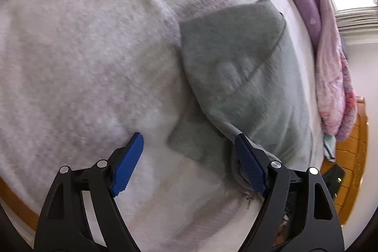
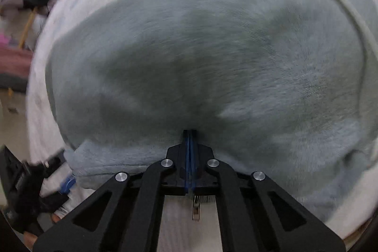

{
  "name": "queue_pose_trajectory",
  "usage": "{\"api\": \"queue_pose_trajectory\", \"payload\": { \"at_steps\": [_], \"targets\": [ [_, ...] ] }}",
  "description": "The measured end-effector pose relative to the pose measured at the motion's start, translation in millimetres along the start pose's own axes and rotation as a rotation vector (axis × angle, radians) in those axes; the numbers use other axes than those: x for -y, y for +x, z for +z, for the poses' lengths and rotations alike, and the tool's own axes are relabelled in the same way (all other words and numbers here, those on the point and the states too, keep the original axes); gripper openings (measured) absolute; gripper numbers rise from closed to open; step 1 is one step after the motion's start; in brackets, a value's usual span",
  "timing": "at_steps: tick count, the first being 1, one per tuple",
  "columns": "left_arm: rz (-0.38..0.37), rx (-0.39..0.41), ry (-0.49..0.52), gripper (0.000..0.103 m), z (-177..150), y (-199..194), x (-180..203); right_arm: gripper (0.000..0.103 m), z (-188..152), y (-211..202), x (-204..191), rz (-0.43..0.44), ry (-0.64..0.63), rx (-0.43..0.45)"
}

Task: Fold large clothes
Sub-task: 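Press the folded hoodie flat with the right tool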

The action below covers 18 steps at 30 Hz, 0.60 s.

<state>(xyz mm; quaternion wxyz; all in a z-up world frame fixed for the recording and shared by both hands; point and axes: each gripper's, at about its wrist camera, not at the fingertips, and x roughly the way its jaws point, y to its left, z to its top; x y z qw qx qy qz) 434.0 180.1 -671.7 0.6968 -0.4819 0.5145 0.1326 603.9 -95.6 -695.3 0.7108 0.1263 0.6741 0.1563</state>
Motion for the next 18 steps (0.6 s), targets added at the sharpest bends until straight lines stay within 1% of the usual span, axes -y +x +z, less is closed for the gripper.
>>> {"api": "queue_pose_trajectory", "payload": {
  "at_steps": [1, 4, 5, 6, 8, 10, 11, 13, 14, 15, 16, 17, 18],
  "targets": [
    [-0.025, -0.005, -0.019, 0.08, 1.7, 2.4, -1.0, 0.0, 1.8, 0.2, 0.3, 0.003, 0.004, -0.007],
    [-0.103, -0.007, -0.13, 0.08, 2.3, 5.5, -12.3, 0.0, 0.1, -0.7, -3.0, -0.006, -0.039, 0.001],
    [-0.123, -0.006, -0.163, 0.08, 4.2, 8.3, -15.8, 0.0, 0.0, -0.8, -2.5, -0.001, -0.036, 0.002],
    [-0.125, -0.01, -0.174, 0.081, 3.6, 8.7, -17.8, 0.0, 0.3, -0.5, -1.1, 0.007, -0.023, 0.001],
    [-0.117, -0.015, -0.155, 0.081, 4.1, 11.0, -15.0, 0.0, 0.0, 0.3, -0.2, 0.012, -0.017, 0.002],
    [-0.067, -0.027, -0.103, 0.081, 4.3, 15.8, -6.9, 0.0, 0.3, 0.2, -2.2, 0.006, -0.029, 0.008],
    [-0.056, -0.019, -0.083, 0.081, 4.4, 16.3, -3.7, 0.0, -0.6, -1.8, -0.9, 0.006, -0.032, 0.011],
    [-0.015, -0.017, -0.028, 0.079, 4.4, 19.2, 3.8, 0.0, -2.9, -4.1, -1.1, 0.012, -0.028, 0.019],
    [-0.008, -0.014, -0.011, 0.075, 5.9, 20.8, 6.8, 0.0, -4.7, -5.2, -0.9, 0.015, -0.025, 0.025],
    [0.009, -0.011, 0.003, 0.066, 5.2, 20.4, 7.3, 0.0, -7.4, -7.2, -1.6, 0.017, -0.027, 0.032],
    [0.026, -0.013, 0.012, 0.052, 5.1, 21.6, 7.7, 0.0, -9.6, -9.0, -2.9, 0.015, -0.035, 0.038],
    [0.026, -0.013, 0.033, 0.042, 5.4, 20.8, 7.4, 0.0, -11.2, -10.9, -4.2, 0.01, -0.044, 0.043],
    [0.008, -0.022, 0.042, 0.016, 6.1, 20.5, 8.6, 0.004, -13.0, -14.2, -6.4, 0.008, -0.056, 0.056]
  ]
}}
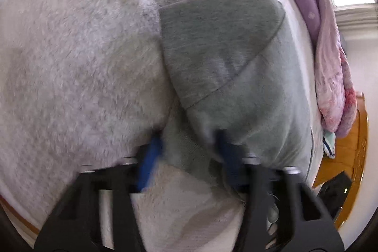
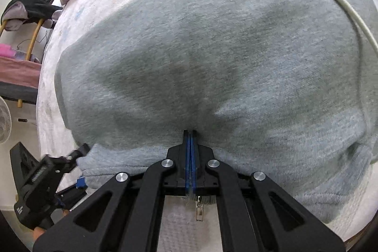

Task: Fold large clothes
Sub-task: 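Press the folded hoodie flat with the right tool, then grasp the folded grey hoodie edge with the left tool while the right tool grasps too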

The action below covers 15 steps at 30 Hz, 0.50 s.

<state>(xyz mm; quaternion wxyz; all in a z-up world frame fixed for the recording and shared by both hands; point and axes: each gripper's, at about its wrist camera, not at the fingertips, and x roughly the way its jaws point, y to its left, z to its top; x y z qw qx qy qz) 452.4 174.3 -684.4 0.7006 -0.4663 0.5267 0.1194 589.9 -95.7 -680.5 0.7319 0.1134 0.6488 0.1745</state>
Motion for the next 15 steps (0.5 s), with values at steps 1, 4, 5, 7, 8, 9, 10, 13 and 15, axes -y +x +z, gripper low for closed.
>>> {"api": "queue_pose_trajectory", "payload": {
  "at_steps": [1, 4, 5, 7, 8, 9, 10, 13, 15],
  "targets": [
    [-0.014, -0.017, 0.009, 0.014, 1.3, 0.1, 1.9, 0.004, -2.8, -3.5, -3.9, 0.001, -0.013, 0.011],
    [-0.007, -0.003, 0.06, 0.01, 6.9, -4.9, 17.1, 0.011, -16.5, -14.6, -16.9, 0.007, -0.073, 0.037],
    [-0.017, 0.006, 0.061, 0.01, 7.5, -10.6, 20.1, 0.014, -19.3, -17.1, -20.4, 0.021, -0.096, 0.042],
    [-0.045, 0.028, 0.072, 0.01, 8.1, -24.3, 28.0, 0.027, -28.5, -25.1, -30.2, 0.069, -0.162, 0.056],
    [-0.052, 0.034, 0.084, 0.01, 8.2, -30.9, 32.9, 0.038, -32.6, -28.8, -38.4, 0.091, -0.203, 0.067],
    [-0.066, 0.039, 0.095, 0.01, 7.6, -37.6, 37.5, 0.042, -36.3, -32.1, -46.7, 0.109, -0.238, 0.084],
    [-0.078, 0.048, 0.106, 0.009, 7.4, -44.0, 43.2, 0.044, -41.8, -38.8, -55.1, 0.135, -0.286, 0.105],
    [-0.1, 0.047, 0.124, 0.009, 4.7, -58.3, 55.5, 0.054, -52.5, -51.8, -77.2, 0.152, -0.403, 0.156],
    [-0.115, 0.041, 0.125, 0.009, 4.3, -62.0, 61.8, 0.058, -56.4, -52.7, -93.4, 0.168, -0.479, 0.167]
  ]
}}
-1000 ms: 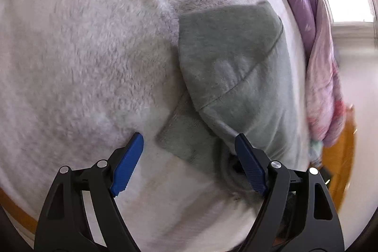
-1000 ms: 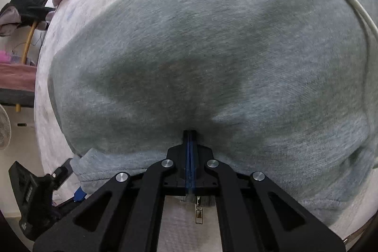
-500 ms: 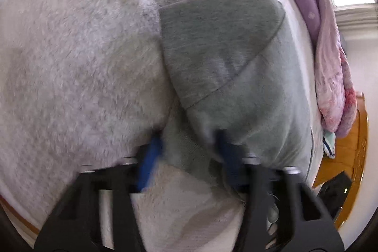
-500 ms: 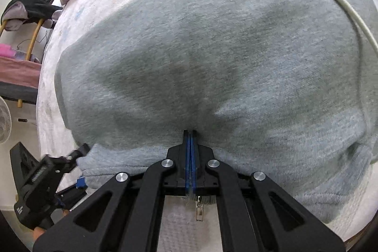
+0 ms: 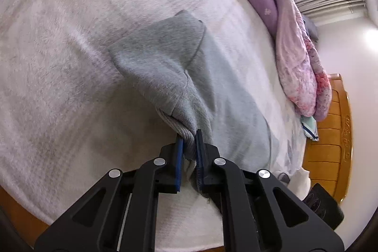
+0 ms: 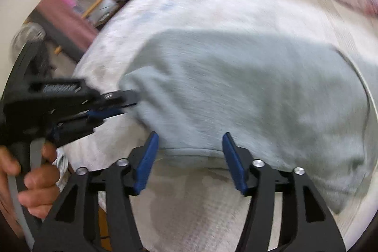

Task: Fold large clothes
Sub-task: 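Grasp the folded grey hoodie edge with the left tool while the right tool grasps too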

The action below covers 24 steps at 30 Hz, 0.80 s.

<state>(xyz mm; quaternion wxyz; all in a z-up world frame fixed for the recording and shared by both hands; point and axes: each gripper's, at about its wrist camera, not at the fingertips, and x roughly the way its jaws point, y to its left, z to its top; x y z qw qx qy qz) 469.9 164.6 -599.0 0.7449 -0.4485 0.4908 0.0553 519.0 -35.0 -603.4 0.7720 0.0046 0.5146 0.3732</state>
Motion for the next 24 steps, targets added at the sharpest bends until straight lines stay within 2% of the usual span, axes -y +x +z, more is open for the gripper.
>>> {"api": "queue_pose_trajectory", "payload": {
  "at_steps": [4, 10, 11, 13, 15, 17, 20, 22, 24],
  "targets": [
    [-0.051, -0.02, -0.055, 0.009, -0.3, -1.1, 0.1, 0.06, 8.3, 12.9, -17.7, -0.027, -0.117, 0.029],
    [-0.065, -0.021, -0.036, 0.008, 1.2, -6.5, 9.7, 0.06, 25.2, 47.8, -34.3, -0.06, -0.221, 0.096],
    [-0.059, -0.02, -0.026, 0.008, 1.6, -7.6, 10.9, 0.06, 27.2, 52.4, -32.3, -0.043, -0.208, 0.1],
    [-0.052, -0.011, -0.003, 0.006, 2.4, -9.4, 13.4, 0.043, 31.5, 62.4, -29.3, -0.062, -0.189, 0.091],
    [-0.078, -0.002, 0.001, 0.006, 4.8, -12.9, 14.6, 0.01, 34.1, 71.7, -20.7, -0.069, -0.145, 0.053],
    [-0.107, 0.016, 0.01, 0.007, 7.4, -20.2, 16.1, 0.008, 34.7, 69.9, -13.5, -0.041, -0.076, 0.055],
    [-0.088, 0.063, 0.039, 0.011, 8.0, -35.0, 15.6, 0.008, 38.4, 57.8, -7.0, 0.013, 0.034, 0.068],
    [-0.027, 0.107, 0.059, 0.029, 7.1, -44.1, 13.7, 0.007, 43.3, 46.7, 1.7, 0.06, 0.126, 0.081],
    [0.07, 0.159, 0.049, 0.031, 8.3, -50.4, 6.7, 0.007, 46.4, 28.8, 14.5, 0.106, 0.225, 0.121]
  ]
}}
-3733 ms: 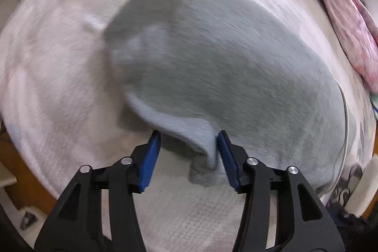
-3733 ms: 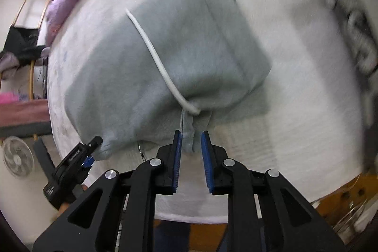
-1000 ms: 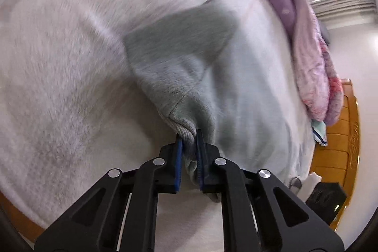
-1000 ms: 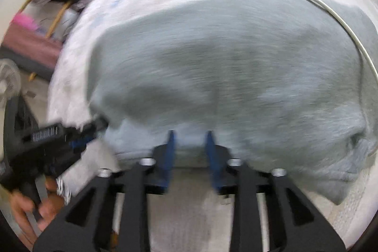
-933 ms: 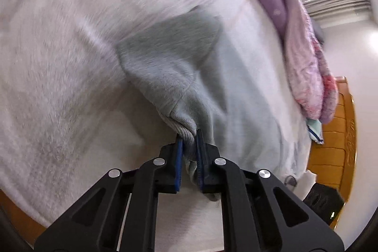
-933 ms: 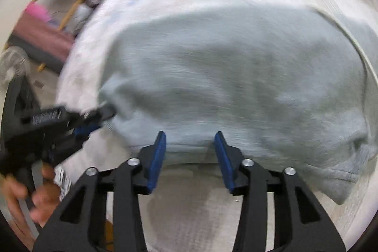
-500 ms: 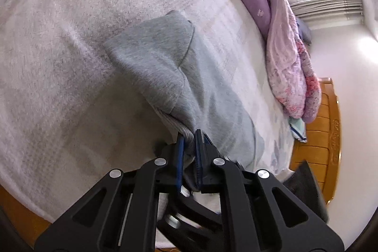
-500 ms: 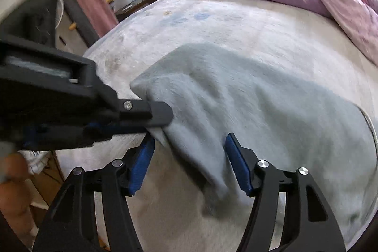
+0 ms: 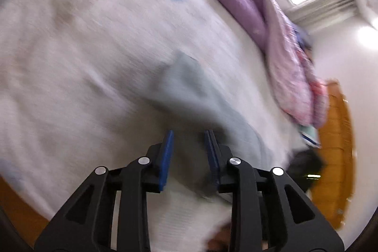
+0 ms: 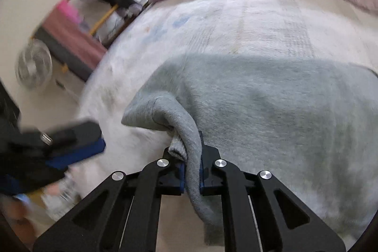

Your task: Fold large clothes

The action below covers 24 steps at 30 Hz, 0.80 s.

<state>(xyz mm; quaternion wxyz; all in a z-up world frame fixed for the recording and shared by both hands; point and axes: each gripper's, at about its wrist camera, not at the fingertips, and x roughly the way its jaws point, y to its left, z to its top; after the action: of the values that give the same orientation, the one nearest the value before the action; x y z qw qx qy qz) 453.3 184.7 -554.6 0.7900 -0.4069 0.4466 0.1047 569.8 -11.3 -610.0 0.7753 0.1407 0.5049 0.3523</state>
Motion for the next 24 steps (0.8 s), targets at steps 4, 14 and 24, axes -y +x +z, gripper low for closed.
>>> {"api": "queue_pose_trajectory", "payload": {
  "at_steps": [4, 14, 24],
  "targets": [
    [0.176, -0.014, -0.029, 0.037, 4.5, 22.5, -6.7, 0.007, 9.4, -39.9, 30.1, 0.103, 0.215, 0.085],
    [0.029, -0.056, 0.137, 0.037, 7.4, 99.1, 117.8, 0.007, -2.0, -137.5, 120.0, 0.242, 0.584, 0.259],
    [-0.083, -0.154, 0.322, 0.039, -51.6, 152.8, 235.1, 0.007, -40.5, -202.5, 216.9, 0.193, 0.862, 0.372]
  ]
}}
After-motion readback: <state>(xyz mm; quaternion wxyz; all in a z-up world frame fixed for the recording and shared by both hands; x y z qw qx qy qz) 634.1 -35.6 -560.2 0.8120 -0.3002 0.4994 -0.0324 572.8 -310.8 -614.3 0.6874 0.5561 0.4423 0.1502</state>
